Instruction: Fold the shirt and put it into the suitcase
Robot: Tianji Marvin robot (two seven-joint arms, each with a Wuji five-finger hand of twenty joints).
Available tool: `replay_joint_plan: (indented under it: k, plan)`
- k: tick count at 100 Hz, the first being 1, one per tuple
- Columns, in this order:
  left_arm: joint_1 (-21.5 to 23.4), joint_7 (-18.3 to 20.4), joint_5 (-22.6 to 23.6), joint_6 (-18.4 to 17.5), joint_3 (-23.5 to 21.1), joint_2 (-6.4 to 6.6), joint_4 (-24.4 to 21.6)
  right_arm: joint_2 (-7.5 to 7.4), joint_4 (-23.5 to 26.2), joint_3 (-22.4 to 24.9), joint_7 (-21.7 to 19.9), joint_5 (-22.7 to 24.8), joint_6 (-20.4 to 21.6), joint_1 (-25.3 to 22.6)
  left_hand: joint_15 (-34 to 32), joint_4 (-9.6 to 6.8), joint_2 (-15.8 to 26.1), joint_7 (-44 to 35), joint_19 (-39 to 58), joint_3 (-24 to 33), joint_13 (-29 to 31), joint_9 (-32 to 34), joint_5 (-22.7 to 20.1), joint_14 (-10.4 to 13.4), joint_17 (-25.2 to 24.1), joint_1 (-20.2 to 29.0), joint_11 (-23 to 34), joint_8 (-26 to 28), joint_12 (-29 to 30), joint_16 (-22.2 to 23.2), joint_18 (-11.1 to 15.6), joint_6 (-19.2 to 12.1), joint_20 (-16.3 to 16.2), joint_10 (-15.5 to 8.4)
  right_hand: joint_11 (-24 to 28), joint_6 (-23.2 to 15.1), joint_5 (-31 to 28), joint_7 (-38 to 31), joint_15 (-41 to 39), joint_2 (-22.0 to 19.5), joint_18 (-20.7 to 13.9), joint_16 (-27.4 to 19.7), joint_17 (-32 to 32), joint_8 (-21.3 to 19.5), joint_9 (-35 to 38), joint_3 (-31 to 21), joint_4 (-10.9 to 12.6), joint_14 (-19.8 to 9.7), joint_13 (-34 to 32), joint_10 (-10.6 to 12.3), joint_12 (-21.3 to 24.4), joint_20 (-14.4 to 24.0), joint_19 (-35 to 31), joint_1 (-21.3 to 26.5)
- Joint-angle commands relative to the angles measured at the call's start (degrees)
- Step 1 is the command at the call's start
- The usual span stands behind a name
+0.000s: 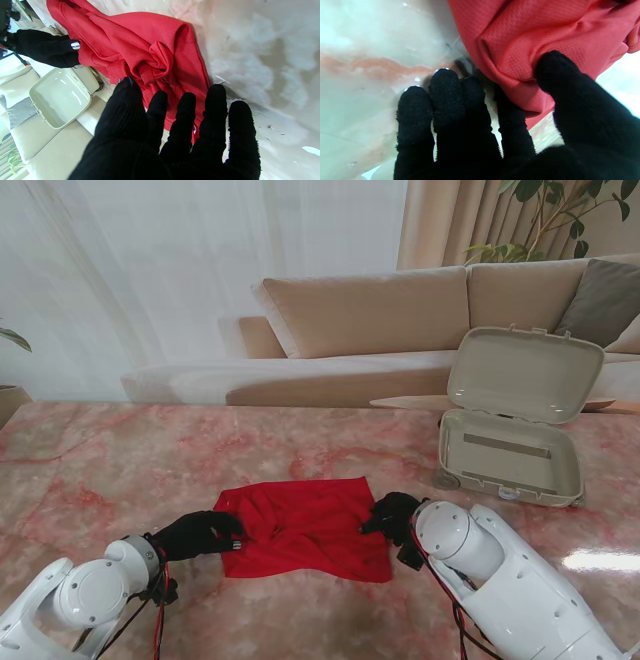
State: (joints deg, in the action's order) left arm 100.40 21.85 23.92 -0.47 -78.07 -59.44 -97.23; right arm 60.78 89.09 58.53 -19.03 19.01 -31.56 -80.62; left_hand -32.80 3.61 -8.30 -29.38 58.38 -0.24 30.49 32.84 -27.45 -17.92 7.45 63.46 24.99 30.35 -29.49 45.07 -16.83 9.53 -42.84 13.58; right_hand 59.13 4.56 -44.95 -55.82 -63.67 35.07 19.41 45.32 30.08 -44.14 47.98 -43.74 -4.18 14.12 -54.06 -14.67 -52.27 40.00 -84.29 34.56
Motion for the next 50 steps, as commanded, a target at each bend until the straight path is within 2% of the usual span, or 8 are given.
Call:
replay_joint_plan:
  k: [1, 14, 21, 37, 50]
  plan:
    - [0.4, -0.1, 0.0, 0.1, 0.3, -0.13, 0.6, 0.47, -1.1, -0.2, -0.9, -0.7, -0.5, -1.5, 1.9, -1.02, 2.5, 0.6, 0.1, -1.0, -1.1, -0.8, -0.5, -0.8, -0.3, -0.5, -0.7, -0.7, 0.5, -1.0, -0.7, -0.3, 0.7, -0.3, -4.7, -3.3, 1.4, -6.1, -1.7, 1.1, -0.1, 0.6, 0.7, 0.7, -0.3, -0.5, -2.6, -1.7, -1.7, 0.1, -1.6, 0.9, -2.4, 3.0]
    - [0.4, -0.3, 0.1, 0.2, 0.3, -0.19, 0.7, 0.73, -0.9, 0.6, -0.4, -2.2, 0.1, -2.1, 1.9, -1.01, 2.5, 0.6, 0.1, -1.0, -1.2, -0.9, -0.5, -0.8, -0.3, -0.5, -0.7, -0.7, 0.5, -1.0, -0.7, -0.3, 0.6, -0.3, -4.0, -2.6, 0.9, -8.9, -2.1, -1.3, -0.1, 0.7, 0.8, 0.9, 0.7, -1.0, -2.4, -1.8, -2.4, 0.6, -1.8, 0.9, -2.6, 5.1]
    - [0.4, -0.5, 0.1, 0.2, 0.2, -0.22, 0.7, 1.07, -0.7, 1.3, 0.3, -3.3, 0.7, -2.7, 1.9, -1.01, 2.5, 0.6, 0.0, -1.0, -1.1, -0.8, -0.6, -0.7, -0.3, -0.5, -0.7, -0.7, 0.5, -1.0, -0.8, -0.4, 0.6, -0.3, -3.3, -2.2, 0.8, -10.6, -2.8, -1.5, -0.2, 0.9, 1.0, 0.6, 1.3, -2.2, -1.1, -2.1, -2.9, 0.7, -2.1, 1.1, -3.0, 5.8]
    - [1.3, -1.0, 0.5, 0.3, -0.5, -0.33, -0.1, 1.58, 0.2, 2.9, 1.6, -5.4, 1.9, -3.9, 1.8, -1.01, 2.5, 0.6, 0.1, -1.0, -1.1, -0.8, -0.6, -0.8, -0.3, -0.5, -0.7, -0.7, 0.5, -1.0, -0.8, -0.4, 0.6, -0.3, -1.9, -1.1, 0.1, -12.8, -4.9, 1.6, -0.1, 1.4, 2.4, -0.1, 3.4, -8.0, 2.1, -2.6, -4.8, 0.2, -3.0, 1.8, -4.8, 4.8]
    - [2.4, -1.4, 1.0, 0.5, -1.6, -0.42, -1.3, 1.86, 1.0, 3.8, 2.5, -6.0, 3.0, -4.9, 1.8, -1.0, 2.4, 0.6, 0.1, -1.0, -1.1, -0.8, -0.6, -0.9, -0.3, -0.6, -0.7, -0.6, 0.5, -1.0, -0.8, -0.3, 0.6, -0.3, -1.4, -0.4, -1.0, -13.6, -6.4, 4.1, 0.2, 1.4, 4.7, -0.1, 5.8, -11.4, 3.2, -2.9, -7.5, -0.6, -3.2, 2.0, -6.6, 4.1]
